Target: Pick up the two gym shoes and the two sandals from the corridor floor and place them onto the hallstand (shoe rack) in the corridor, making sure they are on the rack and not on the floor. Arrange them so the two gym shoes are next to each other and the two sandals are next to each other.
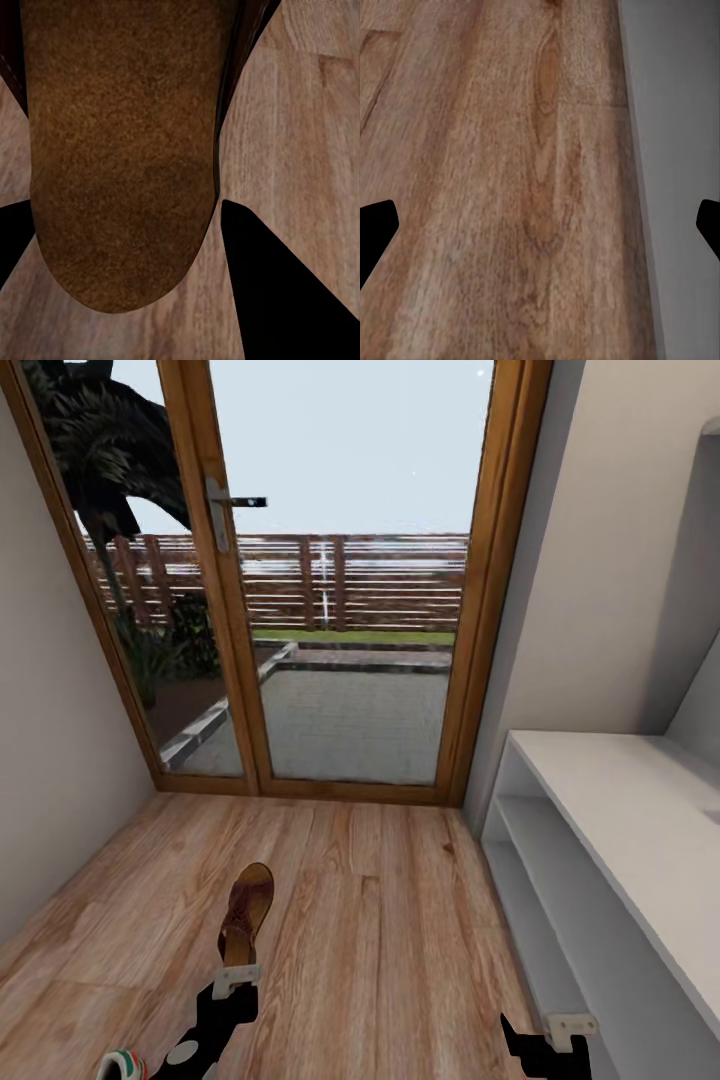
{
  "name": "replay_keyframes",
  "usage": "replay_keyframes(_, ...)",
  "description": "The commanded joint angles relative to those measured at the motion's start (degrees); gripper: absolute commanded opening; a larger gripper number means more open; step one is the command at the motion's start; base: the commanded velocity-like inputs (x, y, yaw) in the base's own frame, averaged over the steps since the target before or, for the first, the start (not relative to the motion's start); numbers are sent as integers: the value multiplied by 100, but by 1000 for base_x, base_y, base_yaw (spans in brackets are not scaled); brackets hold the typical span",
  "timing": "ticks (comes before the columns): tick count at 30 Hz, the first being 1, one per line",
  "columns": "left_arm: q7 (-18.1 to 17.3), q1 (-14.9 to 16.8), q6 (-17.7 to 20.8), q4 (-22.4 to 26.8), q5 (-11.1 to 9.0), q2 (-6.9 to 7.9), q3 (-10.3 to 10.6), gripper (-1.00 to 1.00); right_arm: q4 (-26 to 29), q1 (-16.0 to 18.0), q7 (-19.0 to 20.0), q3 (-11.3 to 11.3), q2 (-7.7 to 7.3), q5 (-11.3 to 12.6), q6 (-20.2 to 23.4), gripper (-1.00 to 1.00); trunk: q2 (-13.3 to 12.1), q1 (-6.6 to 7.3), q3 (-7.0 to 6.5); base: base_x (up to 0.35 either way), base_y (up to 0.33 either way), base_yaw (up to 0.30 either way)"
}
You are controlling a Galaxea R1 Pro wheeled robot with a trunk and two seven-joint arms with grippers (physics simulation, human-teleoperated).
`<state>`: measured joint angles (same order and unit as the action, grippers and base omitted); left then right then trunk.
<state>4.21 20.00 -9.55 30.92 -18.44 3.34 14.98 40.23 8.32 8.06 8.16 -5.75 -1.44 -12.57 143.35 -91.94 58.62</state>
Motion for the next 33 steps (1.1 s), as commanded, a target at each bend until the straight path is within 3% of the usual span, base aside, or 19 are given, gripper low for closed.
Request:
replay_keyframes(1, 44, 4, -16, 1, -20, 6, 48, -100, -4, 3, 46, 28, 4, -15, -18, 100, 2, 1, 5, 19, -7, 0)
replay_keyframes(9, 51, 4, -8, 2, -24, 9, 29, -100, -4, 3, 46, 28, 4, -15, -18, 100, 2, 1, 5, 158, -3, 0)
replay_keyframes(33, 53, 4, -20, 2, -28, 9, 22, -100, 2, 3, 46, 28, 4, -15, -18, 100, 2, 1, 5, 331, 0, 0)
